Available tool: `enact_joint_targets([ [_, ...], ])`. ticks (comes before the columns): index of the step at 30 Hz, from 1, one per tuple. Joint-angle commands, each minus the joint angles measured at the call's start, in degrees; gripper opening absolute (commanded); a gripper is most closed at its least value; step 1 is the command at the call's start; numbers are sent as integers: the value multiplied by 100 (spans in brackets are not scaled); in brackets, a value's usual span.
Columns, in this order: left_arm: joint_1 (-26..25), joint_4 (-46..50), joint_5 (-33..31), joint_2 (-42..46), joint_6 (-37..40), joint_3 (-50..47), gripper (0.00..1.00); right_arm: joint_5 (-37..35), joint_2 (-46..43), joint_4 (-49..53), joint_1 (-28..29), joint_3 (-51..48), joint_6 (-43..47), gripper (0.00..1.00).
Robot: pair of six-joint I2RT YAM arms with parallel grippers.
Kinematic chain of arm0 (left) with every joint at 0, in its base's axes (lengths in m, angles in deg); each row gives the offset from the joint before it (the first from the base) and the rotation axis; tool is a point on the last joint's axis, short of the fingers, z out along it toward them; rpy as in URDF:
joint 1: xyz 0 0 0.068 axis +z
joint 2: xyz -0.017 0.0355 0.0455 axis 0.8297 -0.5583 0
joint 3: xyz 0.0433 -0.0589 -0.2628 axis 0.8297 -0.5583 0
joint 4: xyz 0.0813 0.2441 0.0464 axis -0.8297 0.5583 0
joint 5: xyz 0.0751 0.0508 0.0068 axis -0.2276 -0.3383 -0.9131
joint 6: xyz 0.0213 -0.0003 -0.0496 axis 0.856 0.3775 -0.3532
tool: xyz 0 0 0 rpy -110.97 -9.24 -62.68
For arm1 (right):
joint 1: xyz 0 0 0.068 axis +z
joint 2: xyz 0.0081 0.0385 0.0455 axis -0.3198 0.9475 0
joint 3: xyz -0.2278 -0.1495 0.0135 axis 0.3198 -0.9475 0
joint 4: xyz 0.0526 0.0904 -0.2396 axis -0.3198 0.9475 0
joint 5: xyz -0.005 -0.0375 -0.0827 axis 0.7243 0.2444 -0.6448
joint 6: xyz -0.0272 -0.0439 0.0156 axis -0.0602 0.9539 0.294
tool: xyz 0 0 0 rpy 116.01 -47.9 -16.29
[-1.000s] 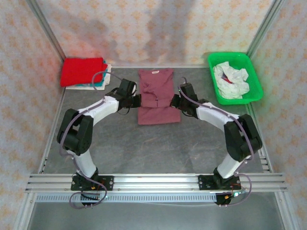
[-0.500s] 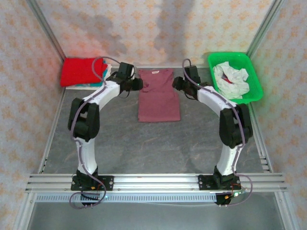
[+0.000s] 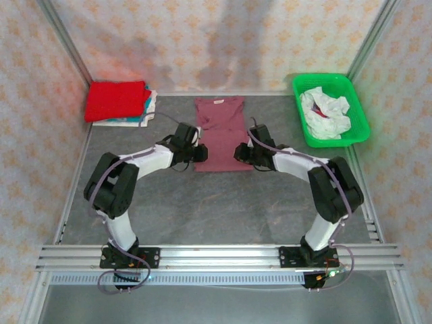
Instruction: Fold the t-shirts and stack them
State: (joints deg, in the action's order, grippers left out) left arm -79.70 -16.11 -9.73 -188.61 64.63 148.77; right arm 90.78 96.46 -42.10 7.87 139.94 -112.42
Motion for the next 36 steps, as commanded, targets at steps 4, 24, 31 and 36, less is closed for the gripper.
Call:
enact_joint_targets([
  [4,9,-724,118,-252,-324,-587,18,-8,265,-348,-2,-349,-129,17],
  [24,-31,435,-186,2358,-1047,-2115,29,-297,-2118,131,556,-1541,-1019,25],
  [31,-38,478,143,2111,-1246,-2109,37,-749,-1900,294,556,-1289,-611,30],
  [36,-86,581,35,1955,-1257,-2040,40,-549,-1614,3,560,-1294,-676,31],
])
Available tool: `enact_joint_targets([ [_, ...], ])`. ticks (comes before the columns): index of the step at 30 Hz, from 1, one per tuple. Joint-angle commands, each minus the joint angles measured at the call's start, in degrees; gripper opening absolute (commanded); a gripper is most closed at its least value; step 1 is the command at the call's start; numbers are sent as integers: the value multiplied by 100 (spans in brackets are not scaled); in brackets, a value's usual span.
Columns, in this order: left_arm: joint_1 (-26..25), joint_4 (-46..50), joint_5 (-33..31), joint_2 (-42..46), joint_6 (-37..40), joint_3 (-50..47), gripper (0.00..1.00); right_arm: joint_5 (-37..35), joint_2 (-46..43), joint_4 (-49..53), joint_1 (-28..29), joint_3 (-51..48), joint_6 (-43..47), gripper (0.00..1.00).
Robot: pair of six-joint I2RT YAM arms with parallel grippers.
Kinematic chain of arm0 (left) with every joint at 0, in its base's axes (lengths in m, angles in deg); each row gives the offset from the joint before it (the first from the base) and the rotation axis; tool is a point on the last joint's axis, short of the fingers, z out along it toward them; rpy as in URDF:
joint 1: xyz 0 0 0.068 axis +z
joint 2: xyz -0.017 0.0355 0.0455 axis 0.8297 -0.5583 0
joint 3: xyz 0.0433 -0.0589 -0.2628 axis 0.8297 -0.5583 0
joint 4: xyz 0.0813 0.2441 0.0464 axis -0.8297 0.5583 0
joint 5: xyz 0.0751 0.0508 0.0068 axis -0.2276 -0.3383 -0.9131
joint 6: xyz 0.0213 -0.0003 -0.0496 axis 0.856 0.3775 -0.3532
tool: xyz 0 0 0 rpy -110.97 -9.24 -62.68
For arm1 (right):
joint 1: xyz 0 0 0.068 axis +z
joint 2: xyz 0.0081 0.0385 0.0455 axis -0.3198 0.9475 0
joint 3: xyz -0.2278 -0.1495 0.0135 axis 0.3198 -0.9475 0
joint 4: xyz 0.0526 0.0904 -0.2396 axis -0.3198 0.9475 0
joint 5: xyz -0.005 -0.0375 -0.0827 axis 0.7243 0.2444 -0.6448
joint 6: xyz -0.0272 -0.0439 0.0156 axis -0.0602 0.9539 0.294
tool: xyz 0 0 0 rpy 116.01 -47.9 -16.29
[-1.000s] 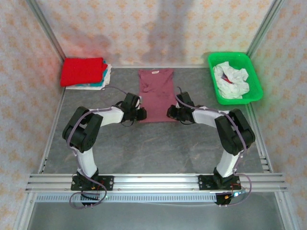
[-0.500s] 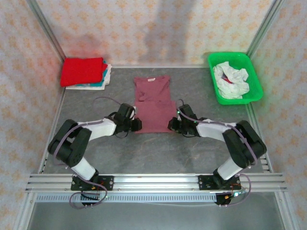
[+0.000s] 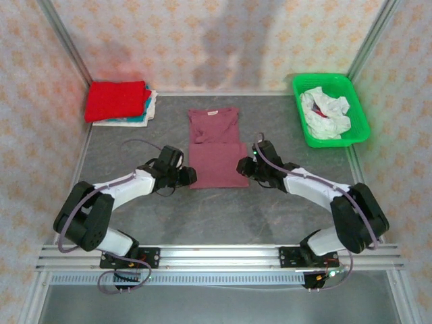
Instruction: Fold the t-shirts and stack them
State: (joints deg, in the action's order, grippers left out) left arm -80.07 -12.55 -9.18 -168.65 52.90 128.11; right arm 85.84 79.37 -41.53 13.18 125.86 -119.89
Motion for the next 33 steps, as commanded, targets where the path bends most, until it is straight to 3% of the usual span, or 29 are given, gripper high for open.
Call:
enact_joint_targets([
  [1,-61,250,-21,-56,-68,51,41,-53,108,-74,25,100,71,30],
  [12,-191,98,-1,-509,-70,191,44,-150,64,-41,25,113,203,31],
  [17,-198,-58,-24,-566,12,202,21,-280,-179,-33,-5,-95,86,31],
  [22,-203,77,-152,-545,110,212,9,-69,-246,124,-214,-366,-87,34],
  [27,-194,144,-226,-544,146,187,2,161,-223,129,-292,-595,-153,40],
  [33,-201,158,-242,-550,198,206,1,551,-4,-8,-292,-598,-140,43],
])
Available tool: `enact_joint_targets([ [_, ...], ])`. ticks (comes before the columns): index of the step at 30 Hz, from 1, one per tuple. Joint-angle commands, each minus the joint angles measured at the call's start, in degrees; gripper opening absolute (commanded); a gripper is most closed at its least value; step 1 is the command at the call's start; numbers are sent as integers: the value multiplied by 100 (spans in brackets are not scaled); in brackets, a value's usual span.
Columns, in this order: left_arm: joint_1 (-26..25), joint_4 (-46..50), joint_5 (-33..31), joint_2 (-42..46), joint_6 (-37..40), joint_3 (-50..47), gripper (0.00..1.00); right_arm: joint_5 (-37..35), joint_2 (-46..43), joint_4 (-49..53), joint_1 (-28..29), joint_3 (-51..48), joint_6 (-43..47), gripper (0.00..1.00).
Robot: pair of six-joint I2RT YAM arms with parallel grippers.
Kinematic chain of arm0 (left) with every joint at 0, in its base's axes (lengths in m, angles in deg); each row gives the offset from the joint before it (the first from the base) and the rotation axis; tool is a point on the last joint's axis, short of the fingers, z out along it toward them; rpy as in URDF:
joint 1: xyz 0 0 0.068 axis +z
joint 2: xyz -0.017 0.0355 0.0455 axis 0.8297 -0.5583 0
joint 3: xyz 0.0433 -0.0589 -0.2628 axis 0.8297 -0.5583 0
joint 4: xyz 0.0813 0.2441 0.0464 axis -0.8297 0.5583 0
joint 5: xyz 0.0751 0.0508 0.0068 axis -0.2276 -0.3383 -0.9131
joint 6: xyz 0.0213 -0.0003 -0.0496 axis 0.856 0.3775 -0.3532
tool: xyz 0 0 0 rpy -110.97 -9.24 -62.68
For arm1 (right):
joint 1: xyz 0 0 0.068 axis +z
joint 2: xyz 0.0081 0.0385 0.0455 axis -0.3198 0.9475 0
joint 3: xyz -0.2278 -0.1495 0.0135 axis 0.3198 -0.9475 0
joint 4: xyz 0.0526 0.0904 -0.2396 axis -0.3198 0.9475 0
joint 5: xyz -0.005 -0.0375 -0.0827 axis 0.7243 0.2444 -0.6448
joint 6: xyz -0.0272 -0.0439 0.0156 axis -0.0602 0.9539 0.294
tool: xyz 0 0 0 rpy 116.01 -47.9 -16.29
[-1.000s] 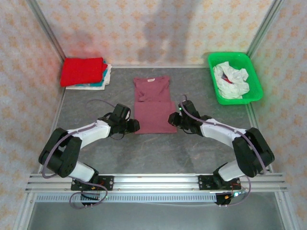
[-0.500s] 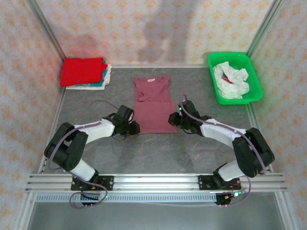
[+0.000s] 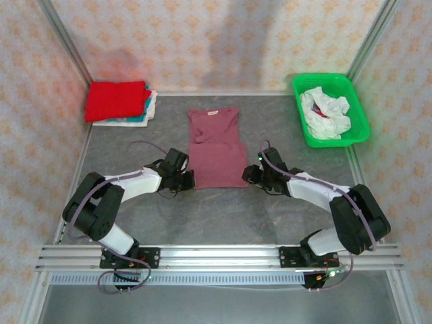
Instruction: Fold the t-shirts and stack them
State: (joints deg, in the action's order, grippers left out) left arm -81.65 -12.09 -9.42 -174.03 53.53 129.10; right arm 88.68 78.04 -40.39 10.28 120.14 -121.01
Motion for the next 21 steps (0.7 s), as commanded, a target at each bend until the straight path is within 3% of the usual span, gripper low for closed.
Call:
enact_joint_targets([
  [1,-39,115,-210,-22,144,117,0,344,224,-185,-1,-23,-29,43],
  [10,-39,83,-232,66,143,46,0,694,930,-664,73,159,95,42],
  [21,-43,141,-364,355,99,-54,0,500,653,-548,148,263,-57,4],
])
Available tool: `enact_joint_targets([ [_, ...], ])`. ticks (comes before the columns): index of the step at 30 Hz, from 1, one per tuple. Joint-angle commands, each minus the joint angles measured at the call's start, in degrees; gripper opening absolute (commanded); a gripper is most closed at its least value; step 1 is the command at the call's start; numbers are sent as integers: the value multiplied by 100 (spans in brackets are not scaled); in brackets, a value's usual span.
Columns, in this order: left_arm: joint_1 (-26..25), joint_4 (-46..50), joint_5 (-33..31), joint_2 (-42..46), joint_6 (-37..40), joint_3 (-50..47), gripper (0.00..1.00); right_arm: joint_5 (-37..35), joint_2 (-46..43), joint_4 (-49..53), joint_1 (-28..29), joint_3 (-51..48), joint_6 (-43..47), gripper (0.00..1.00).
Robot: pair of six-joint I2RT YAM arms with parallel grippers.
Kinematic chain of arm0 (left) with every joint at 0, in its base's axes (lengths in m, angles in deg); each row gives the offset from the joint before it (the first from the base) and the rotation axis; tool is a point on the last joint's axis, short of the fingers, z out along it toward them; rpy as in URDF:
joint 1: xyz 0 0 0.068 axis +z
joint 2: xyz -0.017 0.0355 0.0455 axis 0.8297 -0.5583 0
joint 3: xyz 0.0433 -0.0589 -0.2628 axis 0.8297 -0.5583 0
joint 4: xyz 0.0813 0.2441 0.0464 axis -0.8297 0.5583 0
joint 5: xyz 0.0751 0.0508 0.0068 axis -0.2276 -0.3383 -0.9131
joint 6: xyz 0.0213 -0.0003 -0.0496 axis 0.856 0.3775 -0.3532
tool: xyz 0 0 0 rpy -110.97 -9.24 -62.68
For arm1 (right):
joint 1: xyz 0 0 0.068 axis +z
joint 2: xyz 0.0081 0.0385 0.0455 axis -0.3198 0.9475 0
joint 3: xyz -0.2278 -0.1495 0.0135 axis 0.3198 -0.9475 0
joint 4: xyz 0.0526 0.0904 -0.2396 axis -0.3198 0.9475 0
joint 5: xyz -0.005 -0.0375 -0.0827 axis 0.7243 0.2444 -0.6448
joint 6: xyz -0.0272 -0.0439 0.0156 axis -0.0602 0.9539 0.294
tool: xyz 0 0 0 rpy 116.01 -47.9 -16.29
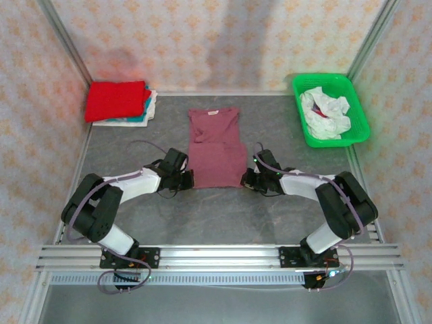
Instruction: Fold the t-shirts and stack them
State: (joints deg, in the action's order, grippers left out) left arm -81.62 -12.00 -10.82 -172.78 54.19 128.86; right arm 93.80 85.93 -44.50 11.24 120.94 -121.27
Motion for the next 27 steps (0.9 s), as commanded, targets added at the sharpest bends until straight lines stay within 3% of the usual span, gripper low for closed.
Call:
enact_joint_targets([
  [1,-45,151,-228,274,36,-45,0,-67,-208,-75,52,181,-22,0],
  [9,-41,691,-466,859,195,-251,0,-182,-721,362,65,-142,108,0],
  [13,-83,686,-278,1313,374,-732,0,20,-1134,373,188,-629,119,0],
  [18,-496,854,-123,1867,287,-1278,0,17,-1723,353,692,-1305,-308,0],
  [22,-743,1179,-170,2755,-115,-1634,0,-241,-2716,399,957,-1827,-867,0],
  [27,-888,1612,14,3158,-73,-1409,0,-450,-3338,971,1072,-1632,-843,0],
])
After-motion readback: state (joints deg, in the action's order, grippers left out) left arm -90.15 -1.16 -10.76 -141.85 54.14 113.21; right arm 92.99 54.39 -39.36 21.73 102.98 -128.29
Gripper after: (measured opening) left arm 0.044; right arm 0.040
